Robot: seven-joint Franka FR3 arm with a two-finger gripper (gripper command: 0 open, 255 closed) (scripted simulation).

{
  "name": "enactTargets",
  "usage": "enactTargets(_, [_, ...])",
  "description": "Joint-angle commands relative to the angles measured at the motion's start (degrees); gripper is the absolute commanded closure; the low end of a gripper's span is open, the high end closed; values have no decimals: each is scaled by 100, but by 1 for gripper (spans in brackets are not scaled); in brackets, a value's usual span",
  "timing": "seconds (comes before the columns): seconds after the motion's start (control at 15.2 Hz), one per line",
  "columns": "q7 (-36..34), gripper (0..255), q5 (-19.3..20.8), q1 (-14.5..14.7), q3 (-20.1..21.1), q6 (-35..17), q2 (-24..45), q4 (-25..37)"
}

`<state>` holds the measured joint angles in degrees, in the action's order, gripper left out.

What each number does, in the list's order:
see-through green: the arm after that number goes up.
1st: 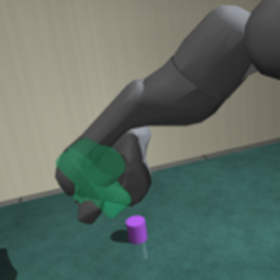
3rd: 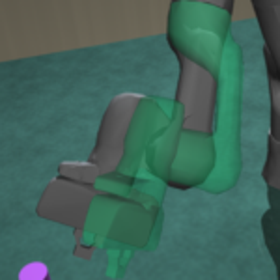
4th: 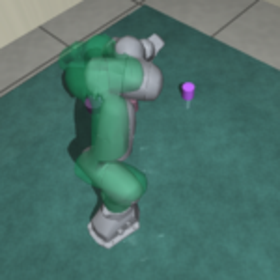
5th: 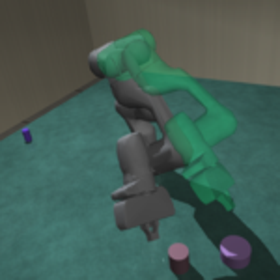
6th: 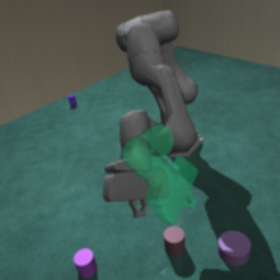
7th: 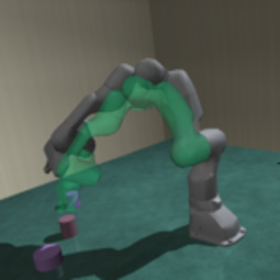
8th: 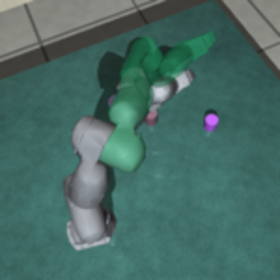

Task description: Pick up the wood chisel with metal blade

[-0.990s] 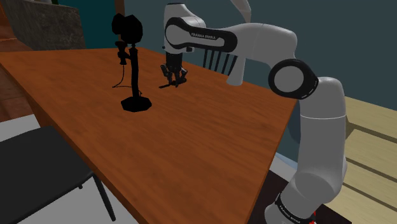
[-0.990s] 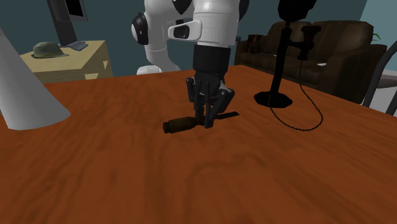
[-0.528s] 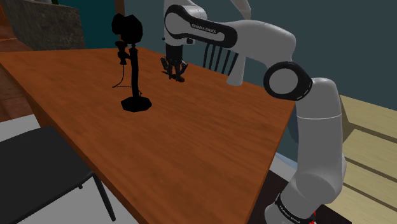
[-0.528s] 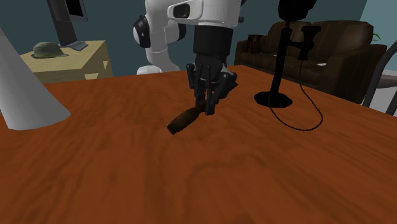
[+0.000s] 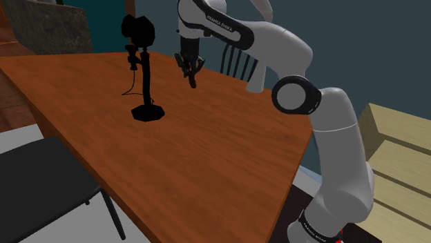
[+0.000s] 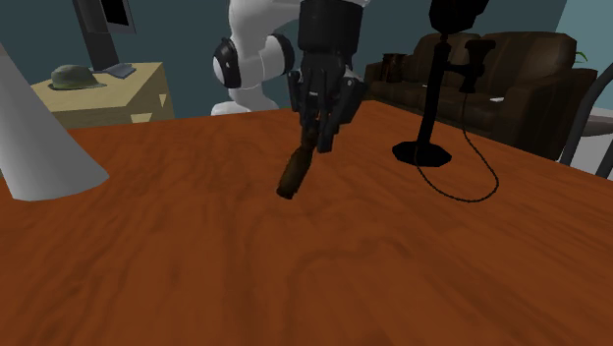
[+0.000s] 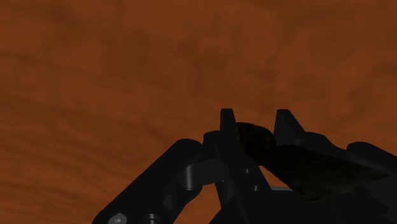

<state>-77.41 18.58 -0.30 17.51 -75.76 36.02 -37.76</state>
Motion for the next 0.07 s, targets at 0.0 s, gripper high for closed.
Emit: enactTargets(0.0, [44,255,34,64,-29,166,143,317])
